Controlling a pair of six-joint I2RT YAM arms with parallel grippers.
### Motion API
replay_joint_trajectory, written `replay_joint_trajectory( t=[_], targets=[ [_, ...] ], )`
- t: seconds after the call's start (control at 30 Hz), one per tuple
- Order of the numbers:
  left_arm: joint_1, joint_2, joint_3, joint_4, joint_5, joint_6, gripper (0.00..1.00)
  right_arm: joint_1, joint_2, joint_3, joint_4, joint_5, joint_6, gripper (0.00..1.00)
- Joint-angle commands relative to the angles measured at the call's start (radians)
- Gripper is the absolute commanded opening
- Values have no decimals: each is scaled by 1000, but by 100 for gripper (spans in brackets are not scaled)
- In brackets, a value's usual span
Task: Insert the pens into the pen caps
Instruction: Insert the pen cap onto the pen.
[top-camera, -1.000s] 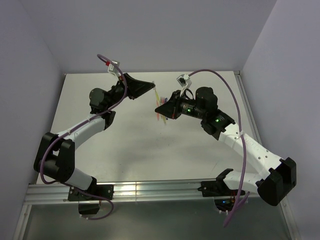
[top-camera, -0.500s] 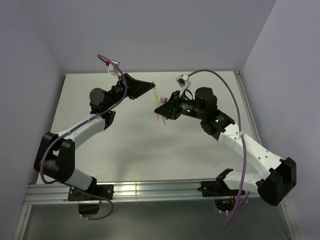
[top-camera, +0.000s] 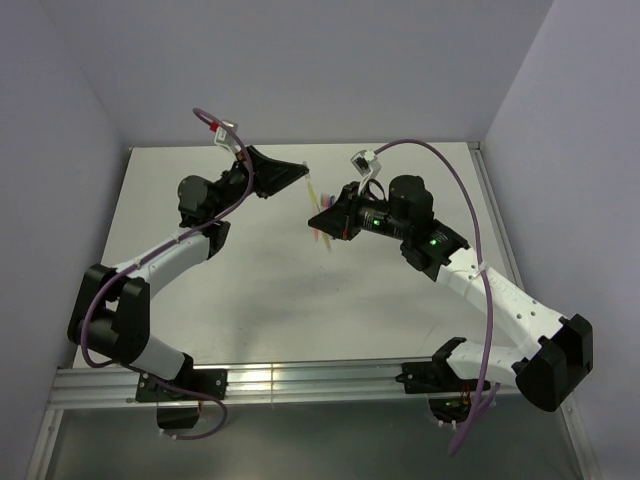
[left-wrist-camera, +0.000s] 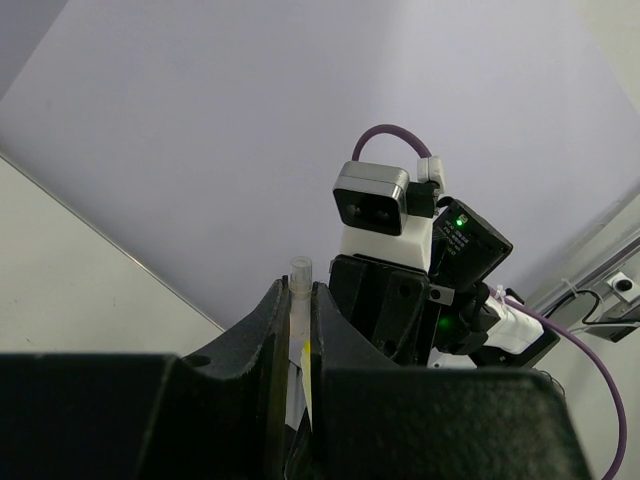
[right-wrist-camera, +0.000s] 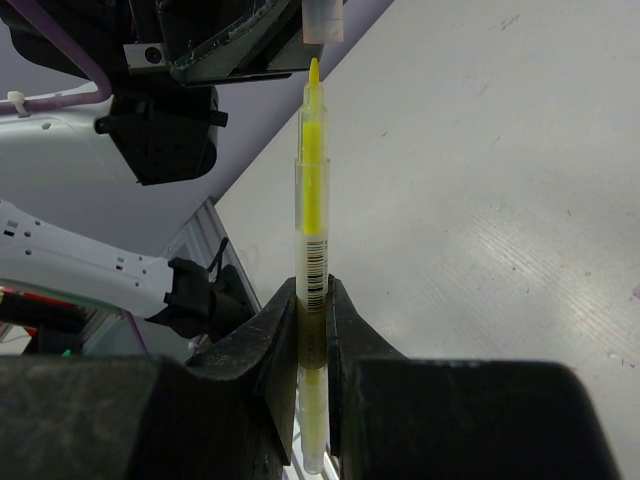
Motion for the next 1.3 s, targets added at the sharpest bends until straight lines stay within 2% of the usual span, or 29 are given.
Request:
replay_joint_trajectory(
  t=[0.0, 0.83, 1.07, 1.27],
  targets=[
    [0, 1, 17, 64, 26, 3, 0, 7, -30, 22, 21, 17, -21, 0],
    [-29, 21, 25, 72, 50, 6, 0, -5, -45, 15, 26, 48, -13, 0],
    [-61, 15, 5, 129, 30, -31, 0, -31, -62, -5, 65, 56, 17, 0],
    [-99, -19, 7, 86, 12, 12, 0, -42, -70, -14, 84, 56, 36, 0]
  ],
)
